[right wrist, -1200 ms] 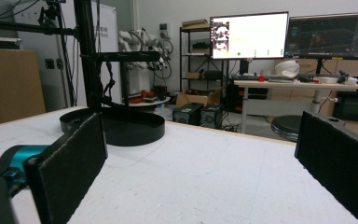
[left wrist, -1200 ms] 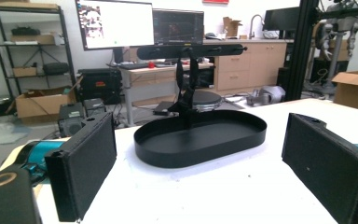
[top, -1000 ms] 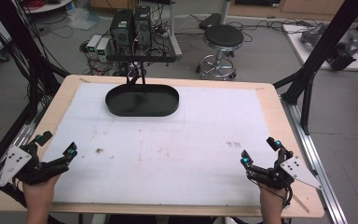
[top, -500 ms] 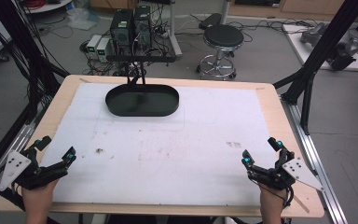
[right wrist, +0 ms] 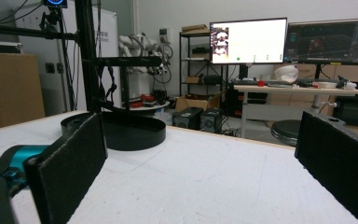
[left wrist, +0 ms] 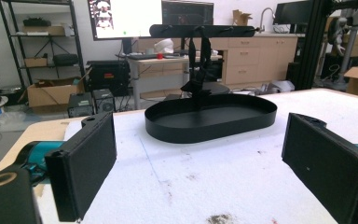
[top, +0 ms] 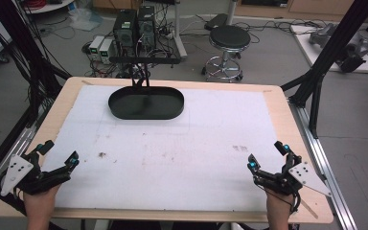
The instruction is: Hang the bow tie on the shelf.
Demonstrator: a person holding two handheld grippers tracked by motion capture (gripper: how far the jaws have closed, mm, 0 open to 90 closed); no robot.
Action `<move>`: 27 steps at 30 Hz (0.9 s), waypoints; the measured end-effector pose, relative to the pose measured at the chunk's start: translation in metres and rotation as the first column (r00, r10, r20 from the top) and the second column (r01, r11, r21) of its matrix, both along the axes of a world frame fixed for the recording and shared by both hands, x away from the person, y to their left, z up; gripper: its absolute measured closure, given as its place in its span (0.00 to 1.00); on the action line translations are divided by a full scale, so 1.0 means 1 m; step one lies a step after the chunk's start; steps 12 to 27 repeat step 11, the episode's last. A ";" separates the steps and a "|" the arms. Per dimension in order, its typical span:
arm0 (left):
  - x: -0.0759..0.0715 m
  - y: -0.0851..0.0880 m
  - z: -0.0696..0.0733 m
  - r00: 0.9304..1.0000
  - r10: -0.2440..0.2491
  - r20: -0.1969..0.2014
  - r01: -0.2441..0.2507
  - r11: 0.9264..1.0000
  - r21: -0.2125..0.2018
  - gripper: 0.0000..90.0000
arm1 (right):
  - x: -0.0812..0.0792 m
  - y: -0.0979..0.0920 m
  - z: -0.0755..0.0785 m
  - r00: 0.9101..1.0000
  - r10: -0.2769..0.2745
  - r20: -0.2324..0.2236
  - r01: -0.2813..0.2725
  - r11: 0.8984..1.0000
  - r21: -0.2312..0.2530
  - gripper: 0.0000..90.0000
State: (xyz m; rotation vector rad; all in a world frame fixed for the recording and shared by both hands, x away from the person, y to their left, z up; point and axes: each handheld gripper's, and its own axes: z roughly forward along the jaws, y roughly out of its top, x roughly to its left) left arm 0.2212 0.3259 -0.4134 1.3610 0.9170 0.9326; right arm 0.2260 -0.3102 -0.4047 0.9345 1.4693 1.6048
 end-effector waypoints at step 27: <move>0.000 0.001 -0.001 1.000 0.000 0.009 -0.001 1.000 0.007 0.12 | 0.001 0.000 0.000 1.000 -0.003 0.000 0.003 1.000 -0.002 0.02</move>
